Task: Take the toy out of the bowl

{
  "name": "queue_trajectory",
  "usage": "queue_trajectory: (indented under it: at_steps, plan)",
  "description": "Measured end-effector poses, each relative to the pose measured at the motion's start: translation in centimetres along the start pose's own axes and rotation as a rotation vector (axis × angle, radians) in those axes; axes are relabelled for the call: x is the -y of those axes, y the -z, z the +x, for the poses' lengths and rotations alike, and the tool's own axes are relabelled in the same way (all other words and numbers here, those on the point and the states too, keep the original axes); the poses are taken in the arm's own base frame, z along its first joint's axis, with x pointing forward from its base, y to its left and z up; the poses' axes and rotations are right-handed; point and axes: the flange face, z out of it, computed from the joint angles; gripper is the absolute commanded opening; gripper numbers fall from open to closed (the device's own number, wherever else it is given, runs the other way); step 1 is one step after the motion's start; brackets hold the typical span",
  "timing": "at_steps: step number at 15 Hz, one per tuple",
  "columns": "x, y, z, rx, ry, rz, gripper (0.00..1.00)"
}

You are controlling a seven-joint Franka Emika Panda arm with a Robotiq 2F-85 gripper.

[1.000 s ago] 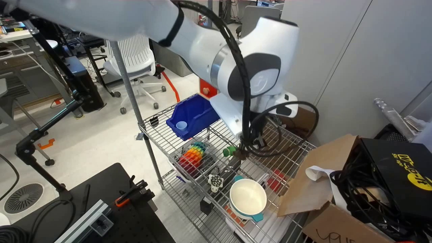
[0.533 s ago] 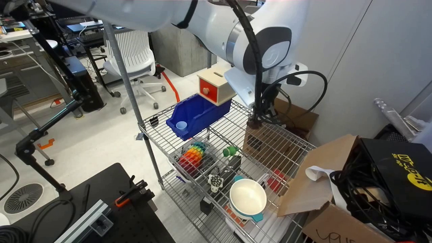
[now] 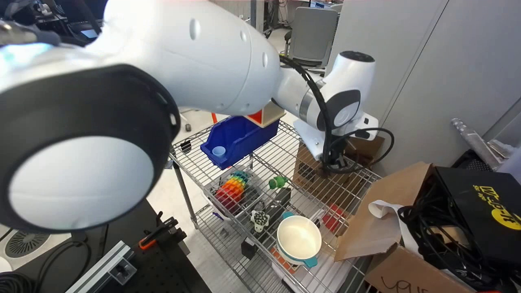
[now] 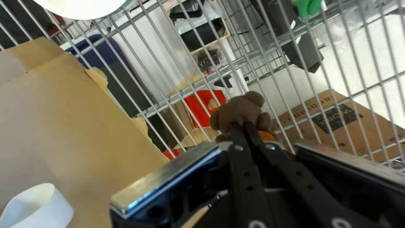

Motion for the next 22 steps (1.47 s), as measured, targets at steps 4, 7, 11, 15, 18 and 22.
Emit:
queue_trajectory:
  at_steps: [4,7,11,15,18,22]
  plan:
    - [-1.4,-5.9,0.8,0.055,-0.062,-0.087,0.01]
    - [-1.8,-8.2,0.9,0.105,-0.099,-0.123,0.01]
    - [-1.6,-9.5,0.9,0.151,-0.124,-0.150,0.30]
    - [-1.7,-9.5,1.1,0.156,-0.148,-0.156,0.58]
    - [-1.7,-9.4,1.4,0.143,-0.168,-0.152,0.80]
    - [-1.2,-8.0,1.7,0.133,-0.170,-0.133,1.00]
